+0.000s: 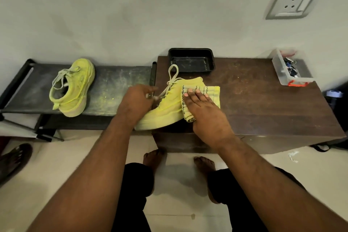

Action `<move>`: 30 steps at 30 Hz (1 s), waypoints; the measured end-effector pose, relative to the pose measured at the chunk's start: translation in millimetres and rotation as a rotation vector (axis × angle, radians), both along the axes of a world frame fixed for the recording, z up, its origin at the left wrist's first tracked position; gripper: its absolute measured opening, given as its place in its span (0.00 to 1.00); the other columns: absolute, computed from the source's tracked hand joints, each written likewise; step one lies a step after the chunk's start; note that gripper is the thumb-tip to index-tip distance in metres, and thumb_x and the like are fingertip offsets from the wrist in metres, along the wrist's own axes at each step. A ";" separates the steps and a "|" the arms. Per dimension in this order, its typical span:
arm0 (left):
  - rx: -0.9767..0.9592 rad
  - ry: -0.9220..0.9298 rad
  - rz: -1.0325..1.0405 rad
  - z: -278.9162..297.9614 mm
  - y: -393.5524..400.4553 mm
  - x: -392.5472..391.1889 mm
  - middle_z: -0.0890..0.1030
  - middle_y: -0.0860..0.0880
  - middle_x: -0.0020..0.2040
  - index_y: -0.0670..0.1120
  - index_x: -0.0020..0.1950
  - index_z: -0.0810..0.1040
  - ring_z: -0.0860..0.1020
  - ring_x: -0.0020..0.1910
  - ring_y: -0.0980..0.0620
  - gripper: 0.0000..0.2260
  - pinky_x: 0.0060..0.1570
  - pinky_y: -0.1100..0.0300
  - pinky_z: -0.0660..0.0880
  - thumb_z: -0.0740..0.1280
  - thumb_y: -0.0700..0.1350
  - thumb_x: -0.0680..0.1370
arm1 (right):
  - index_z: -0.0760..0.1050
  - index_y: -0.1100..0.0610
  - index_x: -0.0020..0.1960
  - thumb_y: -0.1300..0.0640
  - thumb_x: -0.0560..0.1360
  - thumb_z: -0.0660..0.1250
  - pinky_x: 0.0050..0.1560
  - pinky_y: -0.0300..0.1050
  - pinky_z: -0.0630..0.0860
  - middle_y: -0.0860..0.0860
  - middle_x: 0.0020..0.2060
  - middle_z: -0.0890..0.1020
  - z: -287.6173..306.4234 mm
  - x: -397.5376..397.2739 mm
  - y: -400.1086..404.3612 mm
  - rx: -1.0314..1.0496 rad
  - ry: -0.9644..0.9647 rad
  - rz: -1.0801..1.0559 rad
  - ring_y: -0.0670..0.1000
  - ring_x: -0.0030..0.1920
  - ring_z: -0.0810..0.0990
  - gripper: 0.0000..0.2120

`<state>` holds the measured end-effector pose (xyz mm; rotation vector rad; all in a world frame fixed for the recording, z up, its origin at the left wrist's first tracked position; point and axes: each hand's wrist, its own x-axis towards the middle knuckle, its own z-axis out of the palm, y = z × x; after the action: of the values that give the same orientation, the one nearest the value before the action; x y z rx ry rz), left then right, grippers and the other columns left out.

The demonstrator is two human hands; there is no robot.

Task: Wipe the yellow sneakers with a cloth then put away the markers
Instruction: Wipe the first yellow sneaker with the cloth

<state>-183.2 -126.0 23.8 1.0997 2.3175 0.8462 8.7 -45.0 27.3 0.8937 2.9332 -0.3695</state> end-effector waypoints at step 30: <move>-0.051 -0.120 0.207 3.1 -68.1 32.6 0.75 0.46 0.67 0.46 0.69 0.72 0.73 0.64 0.51 0.18 0.57 0.70 0.63 0.65 0.42 0.79 | 0.53 0.50 0.77 0.67 0.73 0.60 0.75 0.42 0.42 0.45 0.77 0.55 14.4 -21.4 -28.0 -0.085 0.081 0.097 0.46 0.77 0.48 0.36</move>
<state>-150.6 -194.0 26.8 0.7755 2.3655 0.8962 -12.8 -73.0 41.7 0.7397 2.9941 -0.5324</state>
